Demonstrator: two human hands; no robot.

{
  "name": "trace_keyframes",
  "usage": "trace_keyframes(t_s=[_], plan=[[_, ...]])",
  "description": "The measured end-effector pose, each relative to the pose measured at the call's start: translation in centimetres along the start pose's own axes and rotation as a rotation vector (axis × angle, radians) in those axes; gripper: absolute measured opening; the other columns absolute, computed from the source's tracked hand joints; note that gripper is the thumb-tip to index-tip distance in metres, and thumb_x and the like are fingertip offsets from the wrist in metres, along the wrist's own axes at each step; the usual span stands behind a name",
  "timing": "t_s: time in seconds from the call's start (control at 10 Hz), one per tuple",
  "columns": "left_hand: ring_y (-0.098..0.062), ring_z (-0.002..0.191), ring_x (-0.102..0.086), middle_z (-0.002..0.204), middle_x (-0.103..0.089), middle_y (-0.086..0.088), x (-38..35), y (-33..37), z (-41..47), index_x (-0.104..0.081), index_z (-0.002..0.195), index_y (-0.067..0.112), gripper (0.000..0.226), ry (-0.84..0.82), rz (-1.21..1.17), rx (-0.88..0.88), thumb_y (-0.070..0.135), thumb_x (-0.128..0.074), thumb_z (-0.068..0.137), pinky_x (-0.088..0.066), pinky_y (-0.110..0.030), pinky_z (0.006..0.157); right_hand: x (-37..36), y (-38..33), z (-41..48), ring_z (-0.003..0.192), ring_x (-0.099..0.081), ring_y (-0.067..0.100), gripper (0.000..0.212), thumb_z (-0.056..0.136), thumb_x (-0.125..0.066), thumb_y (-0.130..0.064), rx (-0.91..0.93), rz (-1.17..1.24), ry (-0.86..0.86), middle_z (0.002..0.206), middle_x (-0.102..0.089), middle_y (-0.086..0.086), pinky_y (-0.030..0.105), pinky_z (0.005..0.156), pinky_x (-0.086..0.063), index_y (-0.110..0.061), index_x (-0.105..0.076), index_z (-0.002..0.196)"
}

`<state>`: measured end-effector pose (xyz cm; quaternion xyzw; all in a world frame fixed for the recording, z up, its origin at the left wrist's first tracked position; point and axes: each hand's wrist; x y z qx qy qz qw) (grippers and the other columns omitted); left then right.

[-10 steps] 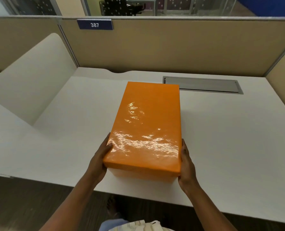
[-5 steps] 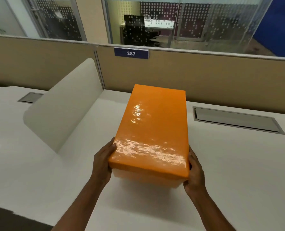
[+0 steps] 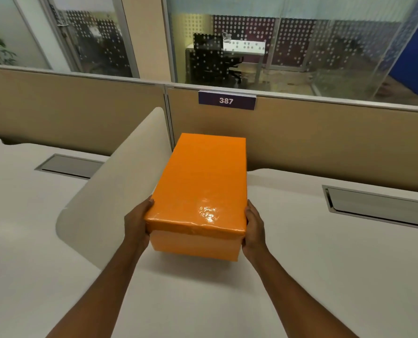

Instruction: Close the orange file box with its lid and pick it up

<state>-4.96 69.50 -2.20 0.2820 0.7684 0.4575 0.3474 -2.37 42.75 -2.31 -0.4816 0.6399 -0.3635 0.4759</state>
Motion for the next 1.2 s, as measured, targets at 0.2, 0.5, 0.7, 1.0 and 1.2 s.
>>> trace_keyframes(t_s=[0.2, 0.5, 0.7, 1.0, 1.2], plan=[[-0.027, 0.091, -0.065, 0.106, -0.069, -0.007, 0.3, 0.7, 6.2, -0.07, 0.108, 0.019, 0.027, 0.041, 0.005, -0.054, 0.022, -0.064, 0.082, -0.053, -0.038, 0.069, -3.8, 1.1, 5.1, 0.112, -0.061, 0.03, 0.043, 0.099, -0.034, -0.038, -0.017, -0.018, 0.028, 0.131, -0.058, 0.007, 0.055, 0.095, -0.049, -0.028, -0.041, 0.139], [-0.013, 0.084, -0.063, 0.088, -0.071, 0.011, 0.5, 0.8, 9.1, -0.072, 0.091, 0.033, 0.02, 0.175, 0.269, -0.296, 0.026, -0.054, 0.086, -0.052, -0.036, 0.076, -7.1, 3.3, 7.5, 0.113, -0.059, 0.028, 0.046, 0.097, -0.035, -0.045, -0.04, -0.065, 0.08, 0.135, -0.054, 0.003, 0.054, 0.095, -0.05, -0.032, -0.038, 0.14], [-0.025, 0.097, -0.06, 0.111, -0.066, -0.013, 0.3, 0.3, 9.3, -0.063, 0.112, 0.007, 0.044, 0.487, 0.463, -0.347, 0.044, -0.055, 0.09, -0.047, -0.036, 0.081, -9.6, 4.1, 7.2, 0.12, -0.053, 0.028, 0.049, 0.097, -0.032, -0.048, -0.042, -0.149, 0.1, 0.142, -0.047, 0.002, 0.053, 0.097, -0.048, -0.033, -0.032, 0.144], [-0.043, 0.114, -0.052, 0.126, -0.052, -0.027, -0.7, 0.1, 7.7, -0.039, 0.131, 0.002, 0.068, 0.413, 0.733, -0.383, 0.056, -0.044, 0.09, -0.045, -0.05, 0.09, -10.7, 1.9, 8.1, 0.131, -0.044, 0.032, 0.053, 0.099, -0.019, -0.046, -0.055, -0.469, 0.046, 0.15, -0.039, 0.007, 0.052, 0.105, -0.042, -0.03, -0.018, 0.149], [-0.049, 0.118, -0.045, 0.134, -0.039, -0.032, -2.9, -0.5, 3.8, -0.028, 0.139, 0.001, 0.078, 0.562, 0.783, -0.218, 0.058, -0.043, 0.089, -0.043, -0.057, 0.092, -9.0, 0.6, 7.6, 0.139, -0.032, 0.034, 0.062, 0.096, -0.018, -0.053, -0.127, -0.545, -0.016, 0.157, -0.025, 0.009, 0.05, 0.109, -0.031, -0.026, -0.002, 0.15]])
Point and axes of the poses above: each hand's wrist, its own z-axis towards the middle knuckle, its own x-axis out of the back of the hand, y = z × x
